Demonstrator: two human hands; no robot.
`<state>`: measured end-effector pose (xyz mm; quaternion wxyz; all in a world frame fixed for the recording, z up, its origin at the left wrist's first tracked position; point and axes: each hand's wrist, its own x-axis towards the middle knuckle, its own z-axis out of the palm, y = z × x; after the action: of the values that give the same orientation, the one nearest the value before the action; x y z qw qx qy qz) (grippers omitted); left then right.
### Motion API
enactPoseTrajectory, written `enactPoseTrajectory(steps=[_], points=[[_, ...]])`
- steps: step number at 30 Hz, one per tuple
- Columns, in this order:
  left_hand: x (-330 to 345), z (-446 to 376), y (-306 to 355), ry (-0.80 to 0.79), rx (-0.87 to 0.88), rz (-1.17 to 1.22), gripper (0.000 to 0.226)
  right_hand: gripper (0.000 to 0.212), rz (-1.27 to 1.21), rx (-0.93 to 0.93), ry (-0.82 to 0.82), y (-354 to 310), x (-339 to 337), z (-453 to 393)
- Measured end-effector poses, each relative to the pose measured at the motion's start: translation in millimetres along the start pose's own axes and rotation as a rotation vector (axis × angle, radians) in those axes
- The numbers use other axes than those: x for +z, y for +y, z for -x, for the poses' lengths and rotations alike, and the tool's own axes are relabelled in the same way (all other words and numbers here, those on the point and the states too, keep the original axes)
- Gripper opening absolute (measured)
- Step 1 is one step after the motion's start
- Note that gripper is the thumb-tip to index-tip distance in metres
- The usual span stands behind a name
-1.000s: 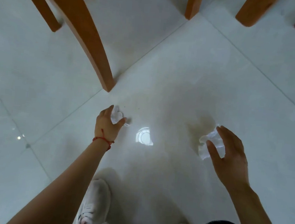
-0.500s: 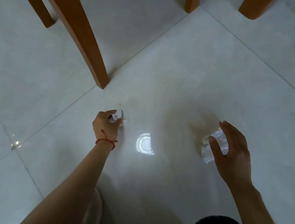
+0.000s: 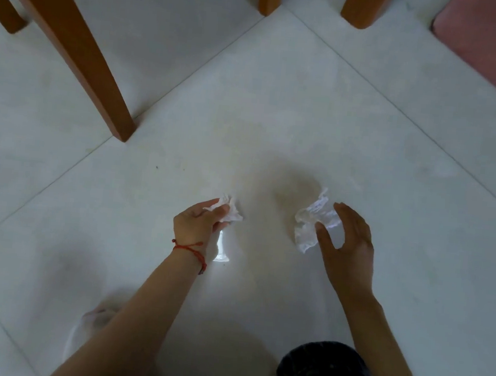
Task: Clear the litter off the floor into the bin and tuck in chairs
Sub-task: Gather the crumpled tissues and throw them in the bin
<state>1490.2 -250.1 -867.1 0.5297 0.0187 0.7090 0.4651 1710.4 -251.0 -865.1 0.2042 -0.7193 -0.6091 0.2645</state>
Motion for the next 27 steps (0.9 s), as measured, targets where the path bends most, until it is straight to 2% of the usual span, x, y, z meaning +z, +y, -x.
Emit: enactPoseTrajectory(steps=[8, 11, 14, 18, 21, 27], points=[[1, 6, -10, -0.028, -0.007, -0.010, 0.027, 0.067, 0.098, -0.054, -0.159, -3, 27, -10], [0, 8, -10, -0.031, 0.008, -0.024, 0.024, 0.065, 0.176, -0.042, -0.194, -2, 36, -12], [-1, 9, -12, -0.045, 0.018, -0.043, 0.024, 0.052, 0.209, -0.046, -0.150, -3, 41, -10], [0, 10, -16, -0.043, 0.002, -0.040, 0.024, 0.031, 0.073, -0.020, -0.054, -5, 46, -6], [0, 7, -20, -0.040, 0.003, -0.056, 0.025, 0.026, -0.050, -0.002, -0.006, -6, 49, -7], [3, 2, -14, -0.029, 0.059, -0.118, 0.024, 0.024, -0.487, 0.409, -0.023, -22, 40, -13]])
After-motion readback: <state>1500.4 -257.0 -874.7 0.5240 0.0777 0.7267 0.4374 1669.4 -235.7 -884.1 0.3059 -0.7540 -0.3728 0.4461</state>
